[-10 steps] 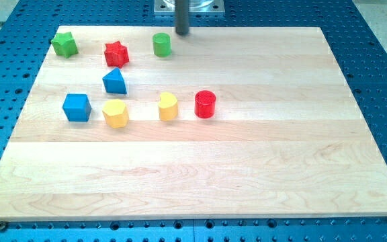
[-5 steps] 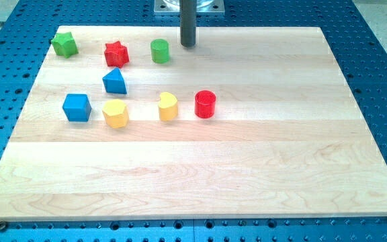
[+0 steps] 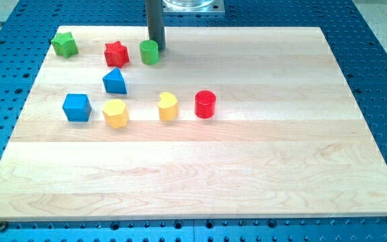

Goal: Slide the green circle horizontal to the right of the red star

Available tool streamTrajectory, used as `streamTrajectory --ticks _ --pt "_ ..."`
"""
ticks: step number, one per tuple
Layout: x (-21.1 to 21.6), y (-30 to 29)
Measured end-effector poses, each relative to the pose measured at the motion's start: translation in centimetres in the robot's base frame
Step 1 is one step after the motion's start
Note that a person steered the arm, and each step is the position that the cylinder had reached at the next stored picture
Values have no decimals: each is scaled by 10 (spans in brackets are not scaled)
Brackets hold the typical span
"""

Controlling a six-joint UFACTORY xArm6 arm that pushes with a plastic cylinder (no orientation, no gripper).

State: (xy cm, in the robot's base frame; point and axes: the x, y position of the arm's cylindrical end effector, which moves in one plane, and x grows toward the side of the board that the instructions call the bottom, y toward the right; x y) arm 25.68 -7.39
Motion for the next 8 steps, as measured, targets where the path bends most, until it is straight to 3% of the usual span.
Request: streamTrajectory --ticks 2,3,4,7,8 --pt "16 28" --pt "-29 19" --pt "-35 -26" --pt "12 -28" --pt "18 -2"
